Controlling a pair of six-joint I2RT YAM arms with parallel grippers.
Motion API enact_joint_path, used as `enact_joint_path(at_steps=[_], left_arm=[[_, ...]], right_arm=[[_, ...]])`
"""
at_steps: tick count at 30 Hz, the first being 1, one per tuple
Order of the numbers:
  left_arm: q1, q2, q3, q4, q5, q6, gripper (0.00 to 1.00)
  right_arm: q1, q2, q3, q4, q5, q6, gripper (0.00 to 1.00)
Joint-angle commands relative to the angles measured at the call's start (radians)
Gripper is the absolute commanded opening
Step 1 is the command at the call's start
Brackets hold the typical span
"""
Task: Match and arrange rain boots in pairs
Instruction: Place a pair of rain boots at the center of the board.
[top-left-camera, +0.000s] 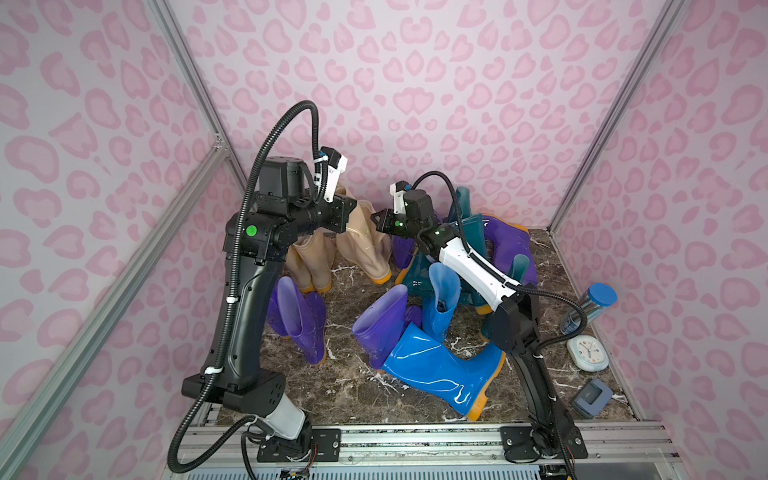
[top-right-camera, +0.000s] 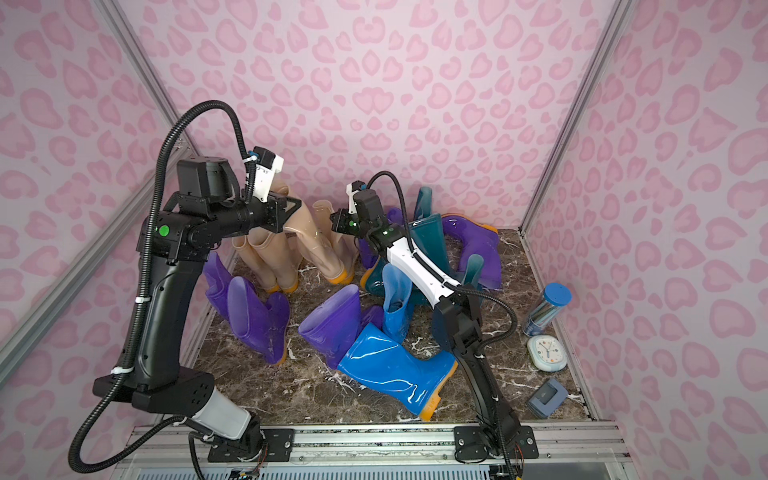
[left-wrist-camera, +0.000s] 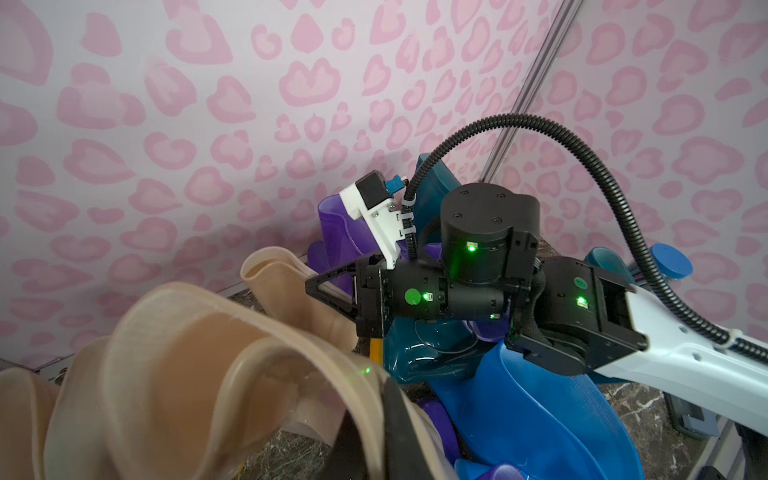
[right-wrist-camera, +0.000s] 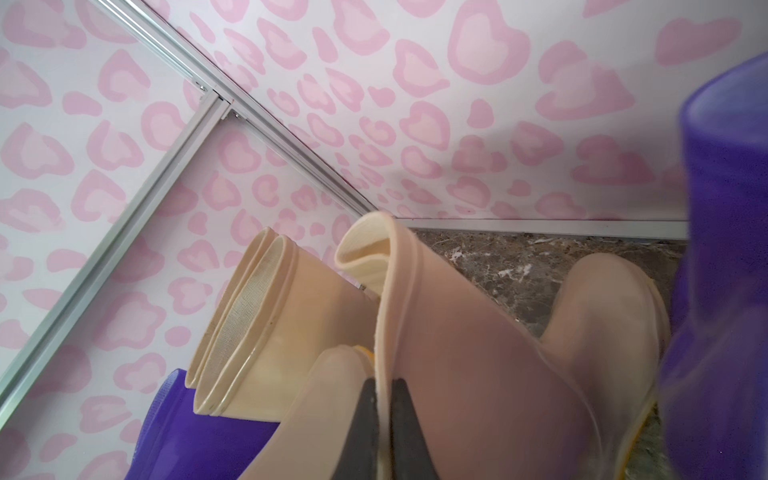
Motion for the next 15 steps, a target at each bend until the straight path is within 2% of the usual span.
enact_joint_path(at_steps=[1,6,15], left_arm=[[0.028,0.031,0.012,0.079,0.021,0.084,0.02],[0.095,0.093,-0.040,0.099,0.070,0.168,0.02],[0.130,0.248,-0.047,0.162,0.196,0.246,0.02]], right_arm=[[-0.024,-0.011,-0.002,0.062,-0.040,-0.038,0.00],[-0.049,-0.019,-0.018,0.049,-0.074,-0.063,0.00],[-0.060,-0.008,-0.037,0.068,-0.131,-0.048,0.00]])
